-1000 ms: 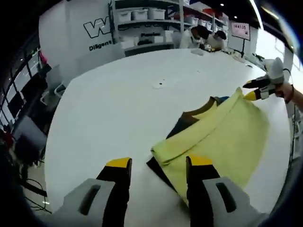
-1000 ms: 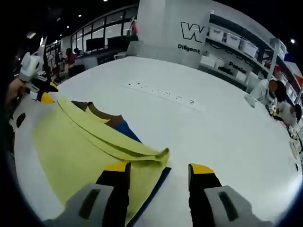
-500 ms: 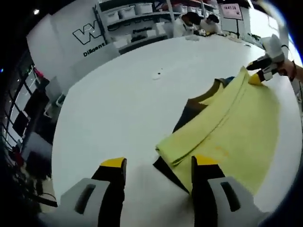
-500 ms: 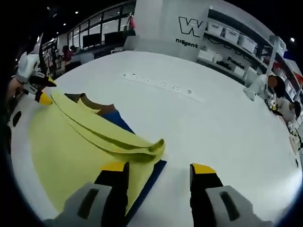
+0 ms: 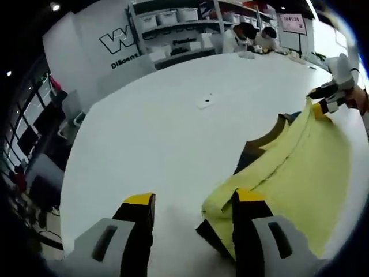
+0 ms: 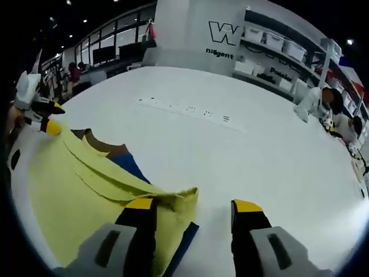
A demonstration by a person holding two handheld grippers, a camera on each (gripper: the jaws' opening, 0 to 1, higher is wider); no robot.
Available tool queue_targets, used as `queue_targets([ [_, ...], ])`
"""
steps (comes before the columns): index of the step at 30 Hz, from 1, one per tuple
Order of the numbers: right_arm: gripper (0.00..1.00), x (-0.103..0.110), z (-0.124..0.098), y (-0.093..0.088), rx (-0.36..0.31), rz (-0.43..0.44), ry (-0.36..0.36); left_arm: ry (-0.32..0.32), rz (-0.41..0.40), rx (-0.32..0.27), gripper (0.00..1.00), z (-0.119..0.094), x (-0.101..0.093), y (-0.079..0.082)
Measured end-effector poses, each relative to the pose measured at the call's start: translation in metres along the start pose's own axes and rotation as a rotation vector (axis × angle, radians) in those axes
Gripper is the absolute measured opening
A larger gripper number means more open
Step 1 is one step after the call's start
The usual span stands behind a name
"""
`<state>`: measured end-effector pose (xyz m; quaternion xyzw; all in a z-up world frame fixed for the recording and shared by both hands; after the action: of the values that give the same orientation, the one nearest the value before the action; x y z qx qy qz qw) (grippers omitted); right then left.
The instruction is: Fold the garment on the visible template until the final outline fits inside the template.
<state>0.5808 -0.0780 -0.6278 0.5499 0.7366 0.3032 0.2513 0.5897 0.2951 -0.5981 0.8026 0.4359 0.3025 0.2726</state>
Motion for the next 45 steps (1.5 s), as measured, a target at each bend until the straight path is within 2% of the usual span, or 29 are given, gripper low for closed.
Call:
queue_targets([
  [9, 0.46, -0.009, 0.004, 0.011, -0.023, 0.095, -0.043, 0.053, -0.094, -0.017, 0.57, 0.004, 0.016, 0.003],
  [11, 0.47, -0.007, 0.000, 0.016, -0.047, 0.114, -0.039, 0.047, -0.109, -0.016, 0.57, 0.003, 0.016, 0.003],
  [15, 0.47, -0.004, -0.005, 0.016, -0.048, 0.110, -0.029, 0.046, -0.116, -0.022, 0.57, -0.001, 0.016, 0.004],
  [18, 0.47, -0.001, -0.016, 0.018, -0.068, 0.130, -0.022, 0.068, -0.157, -0.023, 0.57, -0.007, 0.020, 0.004],
  [19, 0.46, -0.001, -0.019, 0.019, -0.070, 0.141, -0.022, 0.091, -0.261, -0.011, 0.56, -0.010, 0.030, -0.003],
  [21, 0.45, -0.003, -0.023, 0.020, -0.076, 0.153, -0.028, 0.095, -0.253, -0.008, 0.55, -0.012, 0.032, -0.004],
  [25, 0.46, -0.004, -0.032, 0.018, -0.081, 0.159, -0.024, 0.083, -0.228, -0.006, 0.54, -0.025, 0.026, -0.005],
  [32, 0.48, 0.002, -0.047, 0.005, -0.073, 0.174, 0.013, 0.040, -0.257, -0.021, 0.52, -0.050, 0.009, -0.009],
  [40, 0.50, 0.010, -0.064, -0.011, -0.068, 0.187, 0.061, 0.012, -0.271, -0.021, 0.52, -0.069, -0.005, -0.023],
  [45, 0.53, 0.021, -0.077, -0.022, -0.070, 0.207, 0.095, -0.018, -0.287, -0.020, 0.52, -0.081, -0.021, -0.033],
])
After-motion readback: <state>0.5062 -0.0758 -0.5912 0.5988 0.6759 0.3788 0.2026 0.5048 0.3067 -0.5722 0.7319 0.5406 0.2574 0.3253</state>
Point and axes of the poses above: the point that each gripper's makers call its tool centre point, and the gripper's own axes: z roughly forward along the fingers, x roughly to its left, y roughly out of its top, the point moved 1 cm from there along -z, roughly backward along the fingers, and after that the axes turned 5 degrees about z, right-handed, at the moved point
